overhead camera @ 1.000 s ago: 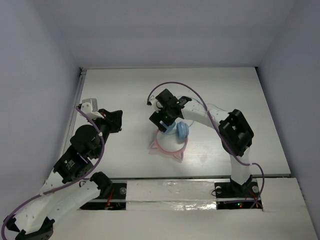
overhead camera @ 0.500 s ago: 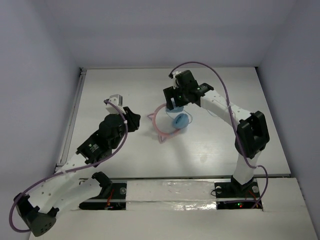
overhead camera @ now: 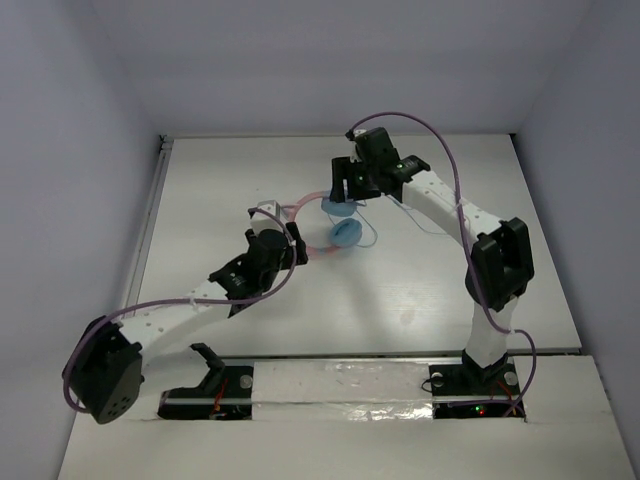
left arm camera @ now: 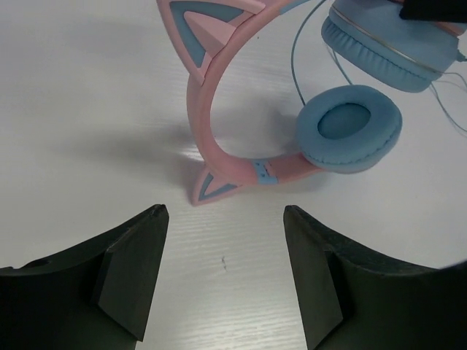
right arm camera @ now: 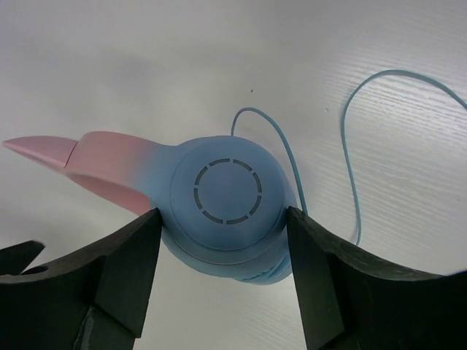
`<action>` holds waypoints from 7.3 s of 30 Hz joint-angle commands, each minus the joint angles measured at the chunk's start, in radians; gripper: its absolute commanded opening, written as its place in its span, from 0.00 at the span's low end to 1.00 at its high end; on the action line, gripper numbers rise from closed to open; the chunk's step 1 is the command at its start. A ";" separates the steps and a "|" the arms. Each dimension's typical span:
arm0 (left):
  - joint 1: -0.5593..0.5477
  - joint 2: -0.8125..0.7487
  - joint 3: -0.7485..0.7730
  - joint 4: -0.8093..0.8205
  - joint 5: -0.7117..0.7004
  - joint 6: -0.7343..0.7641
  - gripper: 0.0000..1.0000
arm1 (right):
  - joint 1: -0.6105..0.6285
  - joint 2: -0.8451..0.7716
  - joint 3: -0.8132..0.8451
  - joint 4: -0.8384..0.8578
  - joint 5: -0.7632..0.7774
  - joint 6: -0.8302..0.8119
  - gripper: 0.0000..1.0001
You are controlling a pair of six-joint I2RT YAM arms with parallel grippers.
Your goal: Wrap the headphones
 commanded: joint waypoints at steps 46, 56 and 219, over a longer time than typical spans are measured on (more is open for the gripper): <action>0.147 0.643 0.235 0.319 0.008 0.161 0.37 | -0.057 -0.282 -0.196 0.257 -0.029 0.016 0.56; 0.147 0.602 0.197 0.294 -0.020 0.104 0.45 | -0.057 -0.393 -0.283 0.323 -0.016 0.033 0.56; 0.586 0.358 1.550 -0.467 0.694 0.239 0.00 | 0.072 -0.255 -0.931 0.831 -0.113 0.115 0.00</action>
